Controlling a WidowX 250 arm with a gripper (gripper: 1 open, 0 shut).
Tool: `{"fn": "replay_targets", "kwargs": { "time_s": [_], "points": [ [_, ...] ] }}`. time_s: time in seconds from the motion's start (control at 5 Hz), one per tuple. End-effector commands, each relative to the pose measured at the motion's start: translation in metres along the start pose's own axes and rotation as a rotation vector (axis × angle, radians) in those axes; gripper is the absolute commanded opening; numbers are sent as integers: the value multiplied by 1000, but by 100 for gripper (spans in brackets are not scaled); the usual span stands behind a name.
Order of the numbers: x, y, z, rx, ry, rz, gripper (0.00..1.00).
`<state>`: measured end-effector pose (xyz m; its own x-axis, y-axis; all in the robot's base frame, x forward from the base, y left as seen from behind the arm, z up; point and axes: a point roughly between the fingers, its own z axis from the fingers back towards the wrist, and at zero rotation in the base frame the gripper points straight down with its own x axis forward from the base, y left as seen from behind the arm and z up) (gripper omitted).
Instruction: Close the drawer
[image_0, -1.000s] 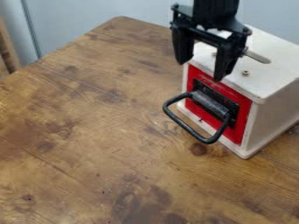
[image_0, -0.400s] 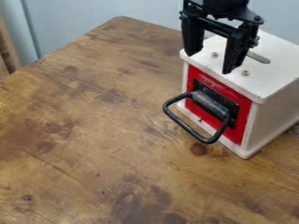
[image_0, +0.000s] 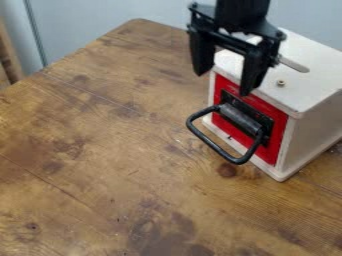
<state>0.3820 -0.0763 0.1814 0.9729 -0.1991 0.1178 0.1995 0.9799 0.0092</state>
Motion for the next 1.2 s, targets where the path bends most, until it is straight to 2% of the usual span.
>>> {"fn": "replay_targets", "kwargs": {
  "time_s": [0.0,0.2,0.4,0.6,0.8,1.0],
  "points": [
    [-1,-2,23,-5,-69,23,100],
    [10,-6,16,0,-53,95,100],
    [21,-12,13,8,-57,155,100],
    [19,-12,17,-7,-60,86,100],
    [25,-9,19,-5,-67,88,100],
    [28,-7,10,-8,-44,87,100]
  ]
}}
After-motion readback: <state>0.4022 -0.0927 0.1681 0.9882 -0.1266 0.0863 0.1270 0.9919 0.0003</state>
